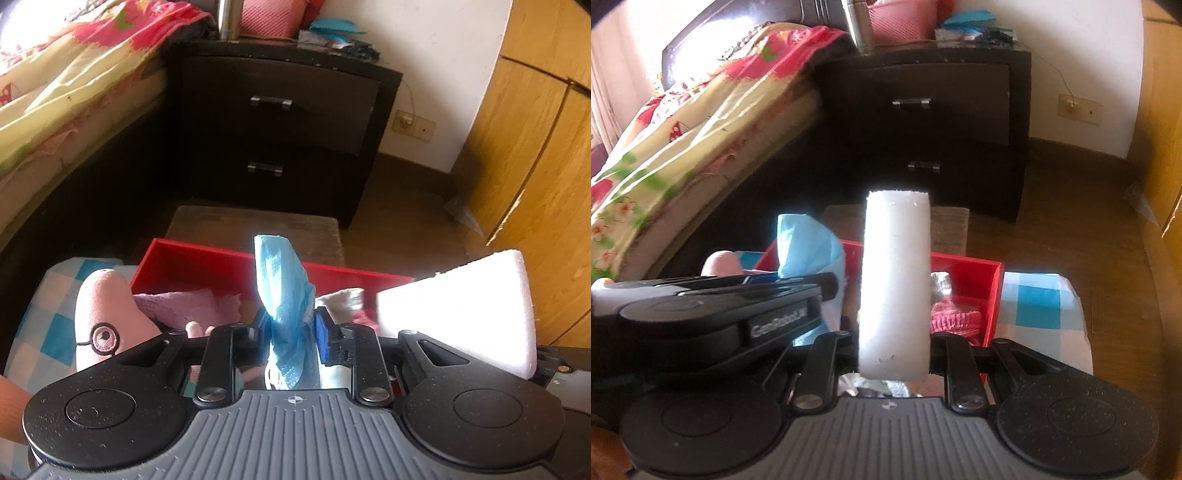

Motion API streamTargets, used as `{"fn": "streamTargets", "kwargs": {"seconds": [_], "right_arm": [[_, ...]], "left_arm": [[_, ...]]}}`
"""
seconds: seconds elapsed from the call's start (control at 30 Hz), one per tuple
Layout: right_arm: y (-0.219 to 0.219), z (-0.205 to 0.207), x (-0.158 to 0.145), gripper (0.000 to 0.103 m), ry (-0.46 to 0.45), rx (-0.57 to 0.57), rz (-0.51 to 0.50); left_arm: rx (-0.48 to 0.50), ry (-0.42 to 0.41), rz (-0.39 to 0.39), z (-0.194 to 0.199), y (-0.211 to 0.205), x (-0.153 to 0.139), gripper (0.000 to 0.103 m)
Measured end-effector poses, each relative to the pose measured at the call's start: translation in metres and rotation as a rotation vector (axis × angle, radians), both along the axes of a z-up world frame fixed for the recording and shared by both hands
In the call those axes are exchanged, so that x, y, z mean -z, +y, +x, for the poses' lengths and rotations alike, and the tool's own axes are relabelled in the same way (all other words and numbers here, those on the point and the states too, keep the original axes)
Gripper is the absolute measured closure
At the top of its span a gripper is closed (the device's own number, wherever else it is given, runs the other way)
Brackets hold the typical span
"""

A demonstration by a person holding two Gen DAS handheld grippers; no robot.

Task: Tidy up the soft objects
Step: 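Carry the mask with the left tool while the right tool carries the sponge to the box, then open the left tool over the box while the right tool drops the sponge inside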

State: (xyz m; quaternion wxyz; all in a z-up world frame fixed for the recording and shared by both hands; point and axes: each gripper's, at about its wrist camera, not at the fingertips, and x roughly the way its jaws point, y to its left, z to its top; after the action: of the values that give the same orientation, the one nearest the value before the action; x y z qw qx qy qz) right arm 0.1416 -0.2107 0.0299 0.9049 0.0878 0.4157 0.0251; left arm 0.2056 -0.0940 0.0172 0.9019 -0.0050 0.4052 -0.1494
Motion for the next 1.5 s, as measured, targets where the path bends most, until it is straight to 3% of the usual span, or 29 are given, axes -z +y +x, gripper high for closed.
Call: {"fn": "streamTargets", "kwargs": {"seconds": [0.23,0.4,0.47,0.73,0.8,0.9,1.2,1.37,1.5], "right_arm": [[-0.008,0.017,0.026,0.101,0.027,0.056,-0.024],[-0.016,0.020,0.029,0.072,0.037,0.109,-0.048],[-0.019,0.019,0.028,0.065,0.033,0.127,-0.053],[-0.024,0.015,0.020,0.063,0.025,0.141,-0.045],[-0.024,0.012,0.017,0.060,0.029,0.140,-0.040],[-0.021,0.007,0.012,0.049,0.031,0.132,-0.054],[0.008,-0.014,0.011,0.046,0.059,0.063,-0.132],[0.023,-0.031,0.011,0.046,0.084,-0.003,-0.115],[0.033,-0.046,0.015,0.046,0.127,-0.040,-0.081]], "left_arm": [[-0.013,-0.008,0.064,0.010,0.000,0.014,0.063],[-0.033,-0.011,0.073,0.012,0.005,0.015,0.054],[-0.038,-0.013,0.068,0.011,0.006,0.013,0.051],[-0.044,-0.033,0.060,-0.001,0.011,-0.004,0.031],[-0.045,-0.046,0.049,-0.008,0.015,-0.014,0.022],[-0.028,-0.055,0.034,-0.023,0.021,-0.028,0.021],[-0.031,-0.001,0.055,-0.057,0.057,-0.036,0.020],[-0.030,0.108,0.011,-0.071,0.083,-0.020,0.020],[-0.027,0.171,0.062,-0.074,0.091,0.005,0.020]]}}
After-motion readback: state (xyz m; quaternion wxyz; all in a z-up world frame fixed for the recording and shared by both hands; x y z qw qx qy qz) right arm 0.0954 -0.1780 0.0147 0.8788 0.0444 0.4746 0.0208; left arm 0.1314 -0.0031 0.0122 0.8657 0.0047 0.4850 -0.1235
